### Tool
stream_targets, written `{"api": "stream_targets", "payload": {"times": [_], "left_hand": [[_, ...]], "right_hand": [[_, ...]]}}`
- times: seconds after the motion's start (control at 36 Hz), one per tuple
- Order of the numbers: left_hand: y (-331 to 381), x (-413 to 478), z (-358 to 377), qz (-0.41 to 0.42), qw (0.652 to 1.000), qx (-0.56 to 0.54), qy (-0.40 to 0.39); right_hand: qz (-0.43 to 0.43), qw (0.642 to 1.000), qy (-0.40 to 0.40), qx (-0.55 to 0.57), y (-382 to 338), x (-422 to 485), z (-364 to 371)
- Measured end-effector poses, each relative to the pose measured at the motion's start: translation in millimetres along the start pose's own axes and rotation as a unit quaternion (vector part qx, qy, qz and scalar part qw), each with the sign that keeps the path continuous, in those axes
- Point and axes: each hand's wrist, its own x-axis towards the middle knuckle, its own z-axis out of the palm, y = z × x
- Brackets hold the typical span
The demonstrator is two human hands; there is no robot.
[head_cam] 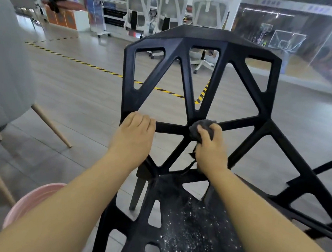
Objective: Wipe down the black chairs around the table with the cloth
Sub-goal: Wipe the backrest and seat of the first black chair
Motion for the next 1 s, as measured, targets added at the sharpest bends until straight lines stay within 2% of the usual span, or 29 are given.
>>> {"api": "stream_targets", "payload": {"times": [0.08,0.19,0.28,0.39,0.44,0.53,0.72,0.78,0.81,0.86,1.0], "left_hand": [[3.0,1.4,-1.7,-0.006,1.0,-0.021,0.004],[6.1,4.6,-3.7,-0.022,0.998,-0.064,0.02],[10.1,10.9,0.7,-0.039,0.994,-0.105,0.018],[17.8,17.0,4.4,-0.052,0.99,-0.132,0.019],[21.9,21.1,4.0,-0.06,0.99,-0.127,0.016],[29.1,27.3,0.5,-0.07,0.991,-0.113,-0.011],[39.3,35.5,2.1,-0.094,0.989,-0.109,-0.016],[40.6,38.5,2.9,-0.097,0.988,-0.12,-0.009],[41.2,39.8,3.3,-0.096,0.987,-0.127,-0.007],[42.8,42.7,5.0,-0.092,0.987,-0.134,-0.004],[48.5,48.6,11.7,-0.083,0.988,-0.134,0.0]], "right_hand": [[0.001,0.998,-0.048,0.041,-11.2,-23.2,15.4],[-0.136,0.979,-0.153,0.018,-7.7,-58.3,23.9],[-0.187,0.972,-0.144,-0.02,2.1,-43.1,12.6],[-0.077,0.993,-0.07,-0.057,11.9,-9.8,-7.7],[-0.089,0.992,-0.059,-0.061,21.8,-1.4,-14.5],[-0.132,0.985,-0.082,-0.079,38.4,-4.1,-15.8],[-0.005,0.967,-0.197,-0.159,85.2,-55.8,-21.8],[-0.016,0.956,-0.223,-0.192,87.6,-50.0,-28.2],[-0.02,0.958,-0.214,-0.189,85.3,-45.0,-32.1],[-0.014,0.974,-0.148,-0.173,83.1,-29.5,-41.9],[0.102,0.982,0.042,-0.152,97.3,20.4,-88.1]]}}
